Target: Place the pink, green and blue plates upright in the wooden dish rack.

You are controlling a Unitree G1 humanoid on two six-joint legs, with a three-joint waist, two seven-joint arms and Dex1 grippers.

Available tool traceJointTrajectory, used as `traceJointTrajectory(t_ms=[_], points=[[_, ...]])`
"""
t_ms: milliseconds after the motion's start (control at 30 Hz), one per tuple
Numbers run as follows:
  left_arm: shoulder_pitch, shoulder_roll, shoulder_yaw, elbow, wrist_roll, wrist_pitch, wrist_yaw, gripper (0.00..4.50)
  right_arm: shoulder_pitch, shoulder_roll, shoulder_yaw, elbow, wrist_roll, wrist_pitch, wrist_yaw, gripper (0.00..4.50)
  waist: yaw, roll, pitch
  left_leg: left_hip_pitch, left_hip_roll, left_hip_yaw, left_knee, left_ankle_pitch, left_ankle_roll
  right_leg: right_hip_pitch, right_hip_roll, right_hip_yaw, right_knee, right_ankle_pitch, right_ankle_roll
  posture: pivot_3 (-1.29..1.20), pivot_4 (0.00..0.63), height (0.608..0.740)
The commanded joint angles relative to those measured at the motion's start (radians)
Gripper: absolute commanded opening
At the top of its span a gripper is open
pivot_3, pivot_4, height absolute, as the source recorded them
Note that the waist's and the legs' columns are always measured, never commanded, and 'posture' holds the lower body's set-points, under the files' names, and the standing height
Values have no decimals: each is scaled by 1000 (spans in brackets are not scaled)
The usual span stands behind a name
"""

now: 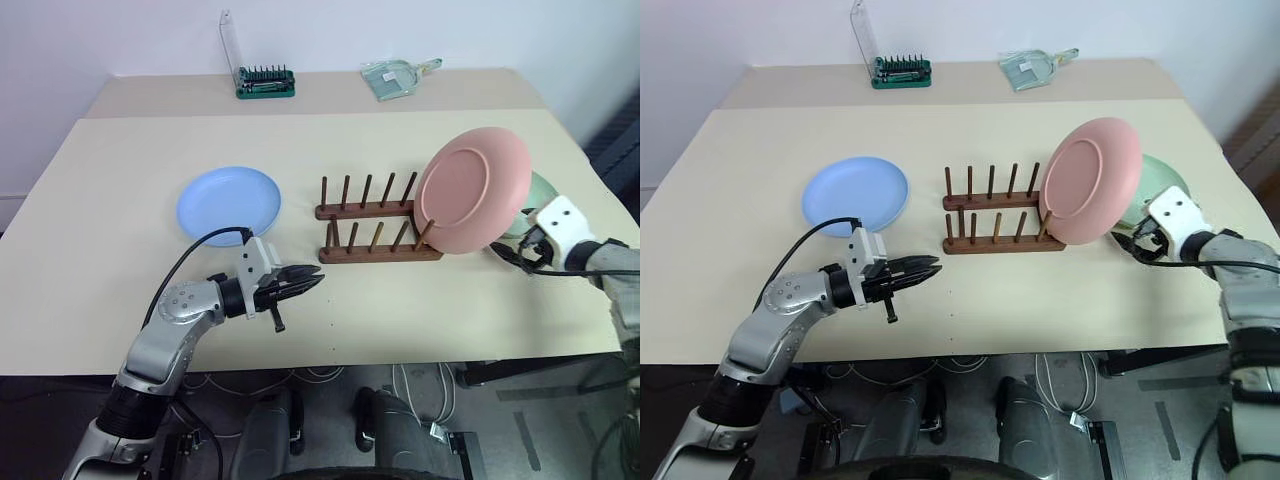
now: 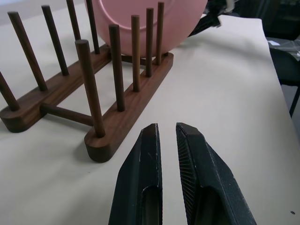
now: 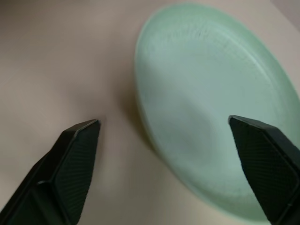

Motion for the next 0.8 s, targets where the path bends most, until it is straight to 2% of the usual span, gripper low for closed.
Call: traceJointTrajectory(t_ms=[33,133,367,500,667,800], points=[[4,7,11,-63,-14,15,15,579,-60,17,32,126,-80,-100,-57,4459,2,0,0,0,0,0,0,0,0,0,0,0,0,0,0,0,150,740],[7,7,12,-71,-14,23,24,579,-91,27,44,208,-107,-148,-87,3648,2,0,0,1,0,0,0,0,0,2,0,0,0,0,0,0,150,740],[15,6,10,-50,-8,6,23,579,-90,25,28,240,-114,-195,-113,27,2,0,0,2,0,0,0,0,0,2,0,0,1,0,0,0,150,740],[16,4,5,-37,0,-9,20,579,-62,5,-7,217,-99,-192,-145,27,2,-1,0,3,0,0,0,1,-1,3,1,0,1,0,0,0,150,740],[16,0,-3,-29,4,-19,13,579,-15,-69,-152,162,-54,-186,-274,27,6,0,0,3,0,0,0,1,-1,3,0,0,1,0,0,0,150,740],[6,-3,-9,-17,3,-24,4,579,-18,-131,-247,58,-8,-182,-290,27,-4,1,0,3,0,1,0,1,-1,2,0,1,1,0,0,0,150,740]])
